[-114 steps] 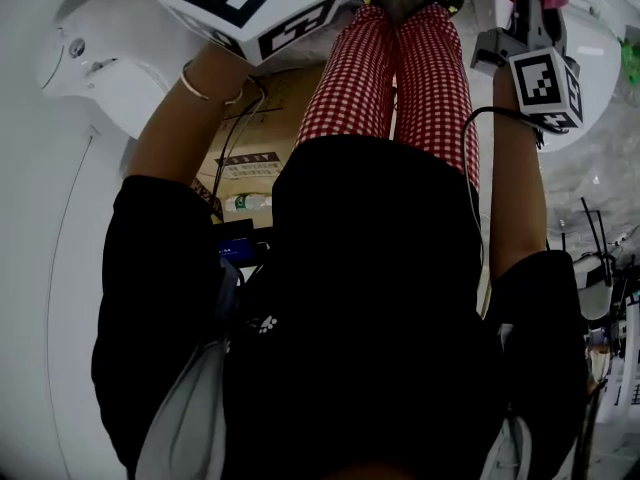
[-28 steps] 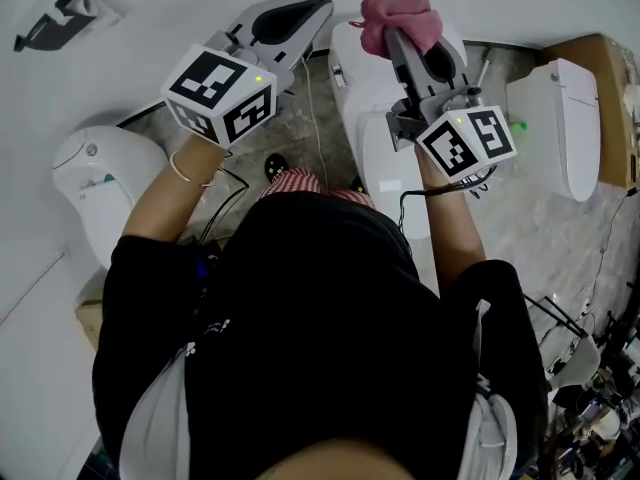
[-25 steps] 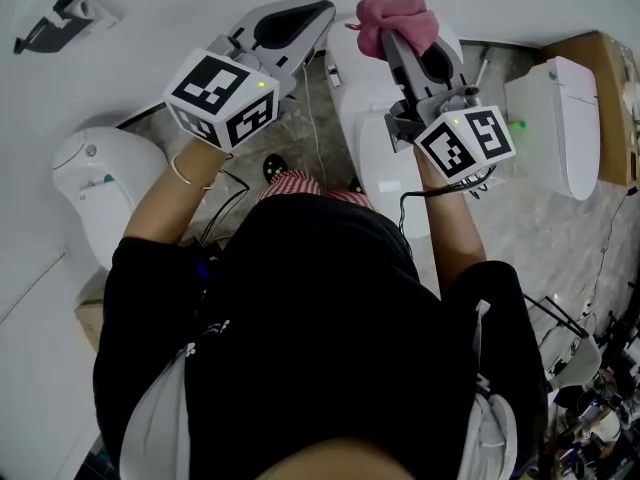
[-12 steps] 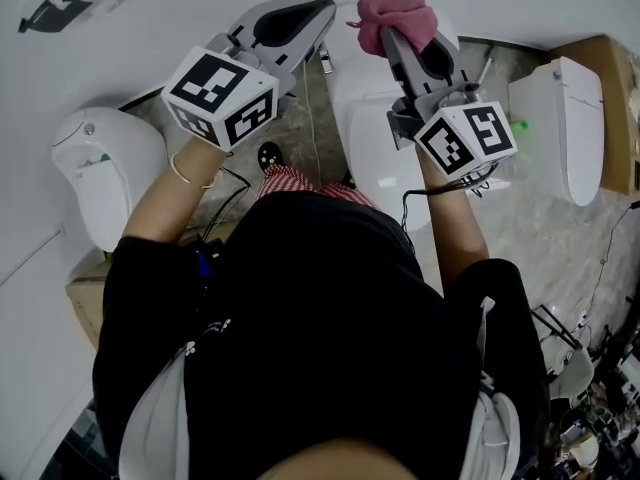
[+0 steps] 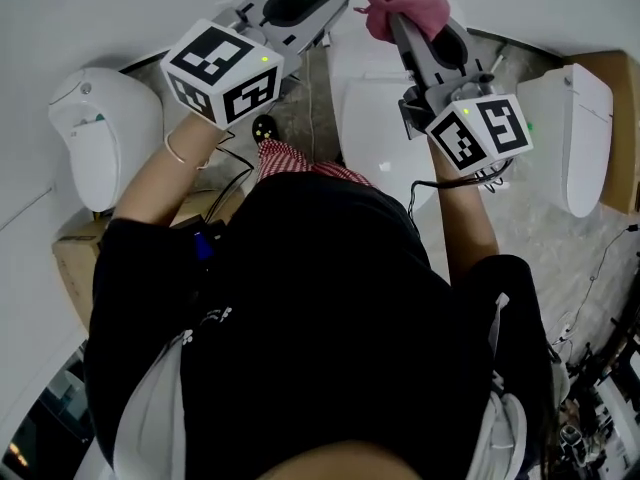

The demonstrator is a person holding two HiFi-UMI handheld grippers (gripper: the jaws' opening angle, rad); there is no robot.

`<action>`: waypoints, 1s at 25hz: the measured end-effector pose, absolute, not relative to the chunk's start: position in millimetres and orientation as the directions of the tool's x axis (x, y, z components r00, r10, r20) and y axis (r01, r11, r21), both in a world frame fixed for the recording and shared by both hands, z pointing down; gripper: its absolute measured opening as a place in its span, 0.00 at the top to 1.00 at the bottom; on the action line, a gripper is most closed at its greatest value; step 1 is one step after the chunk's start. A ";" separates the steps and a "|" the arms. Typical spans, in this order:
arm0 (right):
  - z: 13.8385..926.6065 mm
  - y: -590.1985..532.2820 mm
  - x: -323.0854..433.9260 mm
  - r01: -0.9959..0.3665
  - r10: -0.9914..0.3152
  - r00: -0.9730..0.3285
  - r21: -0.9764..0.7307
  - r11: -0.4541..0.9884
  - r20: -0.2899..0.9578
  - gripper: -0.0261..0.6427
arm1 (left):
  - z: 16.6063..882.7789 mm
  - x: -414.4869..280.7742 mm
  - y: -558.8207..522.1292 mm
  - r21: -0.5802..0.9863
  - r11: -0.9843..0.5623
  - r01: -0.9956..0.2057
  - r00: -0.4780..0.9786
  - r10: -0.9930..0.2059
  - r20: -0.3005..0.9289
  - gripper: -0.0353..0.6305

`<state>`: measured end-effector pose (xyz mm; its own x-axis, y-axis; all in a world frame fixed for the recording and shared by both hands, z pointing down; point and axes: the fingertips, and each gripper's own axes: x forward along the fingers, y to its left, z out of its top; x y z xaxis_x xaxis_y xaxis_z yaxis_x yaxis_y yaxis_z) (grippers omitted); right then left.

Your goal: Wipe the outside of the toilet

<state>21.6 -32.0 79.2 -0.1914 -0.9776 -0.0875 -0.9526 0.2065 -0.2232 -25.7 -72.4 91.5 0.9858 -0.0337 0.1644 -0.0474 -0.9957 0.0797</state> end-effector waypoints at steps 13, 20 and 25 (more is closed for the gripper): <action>75.2 -38.3 5.0 -0.935 -0.965 -0.240 -0.239 0.260 -0.111 0.84 | 74.5 -38.4 -84.8 0.128 -0.989 -0.068 0.988 -0.048 0.147 0.93; 71.9 -52.8 -18.2 -0.929 -0.954 -0.276 -0.222 0.295 -0.112 0.84 | 65.9 -58.0 -101.8 0.101 -0.992 -0.071 0.989 -0.057 0.138 0.93; 75.0 -56.5 -22.1 -0.927 -0.951 -0.290 -0.219 0.306 -0.105 0.84 | 65.8 -64.1 -105.2 0.071 -0.995 -0.068 0.988 -0.058 0.142 0.93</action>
<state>-22.1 -56.5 75.0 -0.2897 -0.9514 -0.1047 -0.9265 0.3062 -0.2186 -64.1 -105.2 65.8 0.9881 -0.0575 0.1424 -0.0681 -0.9952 0.0707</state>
